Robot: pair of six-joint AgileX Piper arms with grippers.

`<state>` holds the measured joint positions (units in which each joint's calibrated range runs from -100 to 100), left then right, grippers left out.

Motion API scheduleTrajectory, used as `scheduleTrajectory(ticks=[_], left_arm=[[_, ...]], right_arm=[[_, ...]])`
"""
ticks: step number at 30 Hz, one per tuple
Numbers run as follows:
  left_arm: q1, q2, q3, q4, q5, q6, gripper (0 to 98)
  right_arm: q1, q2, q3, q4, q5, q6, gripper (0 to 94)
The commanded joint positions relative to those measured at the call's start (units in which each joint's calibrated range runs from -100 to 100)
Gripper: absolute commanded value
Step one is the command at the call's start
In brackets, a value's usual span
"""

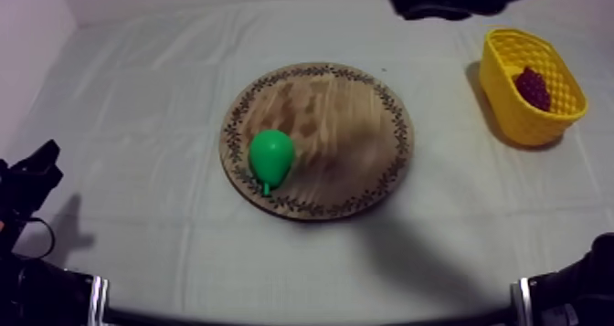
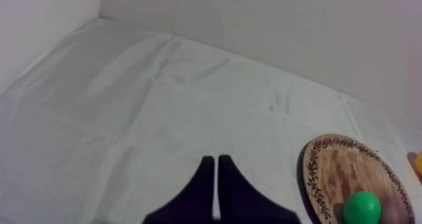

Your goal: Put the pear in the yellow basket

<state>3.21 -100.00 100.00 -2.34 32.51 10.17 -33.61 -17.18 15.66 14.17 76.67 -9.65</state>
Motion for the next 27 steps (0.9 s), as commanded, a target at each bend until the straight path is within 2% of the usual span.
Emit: scheduleTrajectory(ticks=[1, 9, 14, 19, 27], left_arm=[[0.02, 0.0, 0.0, 0.02, -0.01, 0.01, 0.1], [0.02, 0.0, 0.0, 0.02, -0.01, 0.01, 0.1], [0.02, 0.0, 0.0, 0.02, -0.01, 0.01, 0.1], [0.02, 0.0, 0.0, 0.02, -0.01, 0.01, 0.1], [0.02, 0.0, 0.0, 0.02, -0.01, 0.01, 0.1]], right_arm=[[-0.57, 6.6, -5.75, 0.12, 1.99, -1.29, 0.2], [-3.09, 19.89, -20.29, 0.01, 13.09, -3.92, 0.2], [-3.27, 27.29, -29.3, -1.61, 18.64, -4.9, 0.2], [-3.25, 33.03, -35.59, -3.2, 20.71, -6.78, 0.2], [-4.2, 38.49, -38.07, -5.87, 21.48, -12.38, 0.2]])
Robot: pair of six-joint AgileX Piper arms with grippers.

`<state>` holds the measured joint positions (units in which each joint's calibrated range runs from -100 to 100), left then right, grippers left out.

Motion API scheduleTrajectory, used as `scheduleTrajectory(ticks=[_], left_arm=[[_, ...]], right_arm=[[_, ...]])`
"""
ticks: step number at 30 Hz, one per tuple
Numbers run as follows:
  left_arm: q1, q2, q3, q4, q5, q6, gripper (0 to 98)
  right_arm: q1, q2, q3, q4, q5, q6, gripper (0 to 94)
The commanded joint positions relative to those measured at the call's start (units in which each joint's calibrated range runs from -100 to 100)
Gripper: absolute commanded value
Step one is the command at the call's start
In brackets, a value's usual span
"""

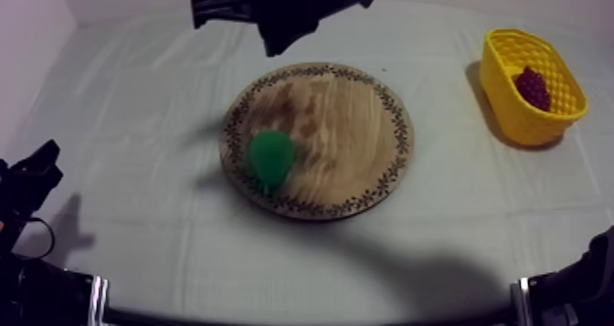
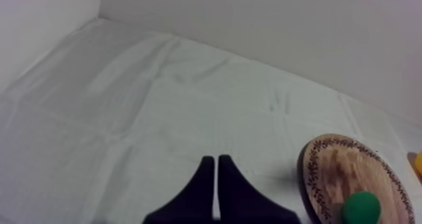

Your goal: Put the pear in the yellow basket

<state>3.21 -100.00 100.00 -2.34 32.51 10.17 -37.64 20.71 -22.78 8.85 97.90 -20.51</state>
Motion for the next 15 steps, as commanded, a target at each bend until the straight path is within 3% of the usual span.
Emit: scheduleTrajectory(ticks=[1, 15], left_arm=[[0.02, 0.0, 0.0, 0.02, -0.01, 0.01, 0.1], [0.02, 0.0, 0.0, 0.02, -0.01, 0.01, 0.1]], right_arm=[[-0.38, 1.08, 0.87, -0.86, 0.3, -2.19, 0.2], [-0.87, 8.97, 2.68, -3.97, 0.41, -9.21, 0.2]])
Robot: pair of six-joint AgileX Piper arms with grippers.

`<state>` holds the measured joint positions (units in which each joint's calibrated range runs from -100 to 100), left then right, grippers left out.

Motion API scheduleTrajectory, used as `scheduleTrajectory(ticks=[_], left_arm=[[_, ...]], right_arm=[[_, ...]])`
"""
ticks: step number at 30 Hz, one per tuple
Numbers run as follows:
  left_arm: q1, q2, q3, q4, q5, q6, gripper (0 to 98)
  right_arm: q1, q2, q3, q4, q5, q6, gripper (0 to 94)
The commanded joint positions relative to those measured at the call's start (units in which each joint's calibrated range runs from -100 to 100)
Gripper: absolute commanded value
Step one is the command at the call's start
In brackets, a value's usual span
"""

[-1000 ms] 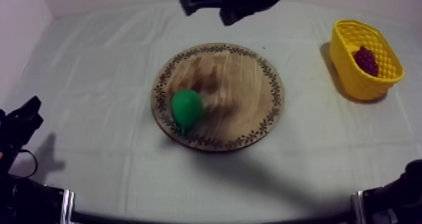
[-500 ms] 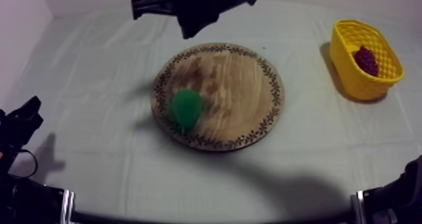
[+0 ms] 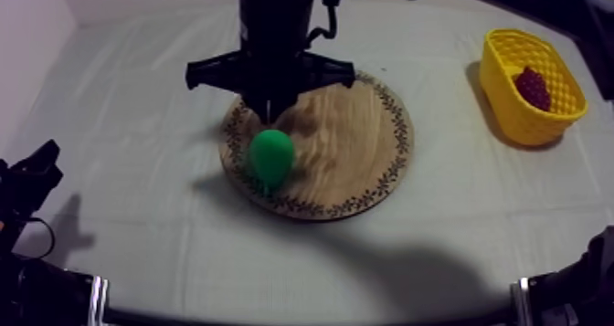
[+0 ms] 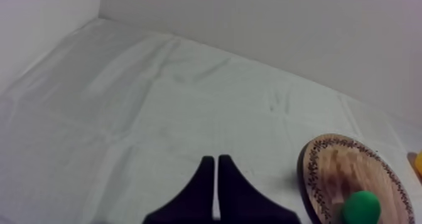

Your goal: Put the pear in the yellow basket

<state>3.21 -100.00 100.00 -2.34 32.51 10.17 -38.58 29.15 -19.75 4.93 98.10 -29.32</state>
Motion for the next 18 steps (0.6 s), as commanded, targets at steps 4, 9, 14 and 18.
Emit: scheduleTrajectory(ticks=[4, 9, 14, 18], left_arm=[[0.02, 0.0, 0.0, 0.02, -0.01, 0.01, 0.1], [0.02, 0.0, 0.0, 0.02, -0.01, 0.01, 0.1], [0.02, 0.0, 0.0, 0.02, -0.01, 0.01, 0.1], [0.02, 0.0, 0.0, 0.02, -0.01, 0.01, 0.1]], right_arm=[[0.62, 2.83, -2.5, -0.64, 0.21, -1.56, 0.2], [1.04, 4.35, -3.39, -0.71, 0.18, -2.42, 13.0], [1.02, 4.87, -3.35, -0.45, 0.14, -2.42, 46.7], [0.95, 4.9, -3.35, -0.29, 0.13, -2.19, 63.3]])
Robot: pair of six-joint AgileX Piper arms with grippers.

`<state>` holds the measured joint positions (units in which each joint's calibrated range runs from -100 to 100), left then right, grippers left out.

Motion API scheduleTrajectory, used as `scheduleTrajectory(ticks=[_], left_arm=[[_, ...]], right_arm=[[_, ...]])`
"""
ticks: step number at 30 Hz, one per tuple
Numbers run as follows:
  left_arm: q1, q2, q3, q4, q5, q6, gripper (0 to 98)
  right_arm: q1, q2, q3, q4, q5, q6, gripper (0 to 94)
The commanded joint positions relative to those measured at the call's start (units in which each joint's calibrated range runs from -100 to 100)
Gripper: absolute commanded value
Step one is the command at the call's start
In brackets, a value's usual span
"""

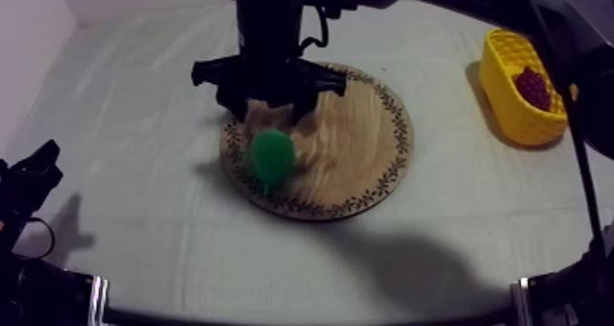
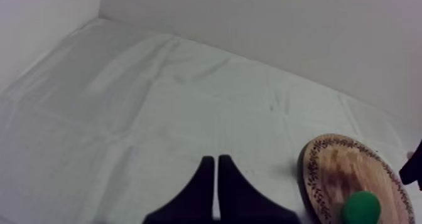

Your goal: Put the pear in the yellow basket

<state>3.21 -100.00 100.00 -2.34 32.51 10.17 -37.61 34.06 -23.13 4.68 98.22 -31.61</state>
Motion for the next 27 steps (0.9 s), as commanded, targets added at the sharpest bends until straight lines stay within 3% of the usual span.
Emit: scheduleTrajectory(ticks=[1, 8, 17, 27], left_arm=[[0.02, 0.0, 0.0, 0.02, -0.01, 0.01, 0.1], [0.02, 0.0, 0.0, 0.02, -0.01, 0.01, 0.1], [0.02, 0.0, 0.0, 0.02, -0.01, 0.01, 0.1], [0.02, 0.0, 0.0, 0.02, -0.01, 0.01, 0.1]], right_arm=[[-0.06, -0.02, 0.14, -0.03, -0.02, 0.17, 66.0], [-0.57, 0.23, 2.49, 0.34, -1.93, 1.7, 77.8], [-0.22, 2.94, 7.02, 0.27, -9.42, 4.01, 77.5], [-0.14, 8.45, 5.59, 0.07, -12.53, 4.71, 76.1]])
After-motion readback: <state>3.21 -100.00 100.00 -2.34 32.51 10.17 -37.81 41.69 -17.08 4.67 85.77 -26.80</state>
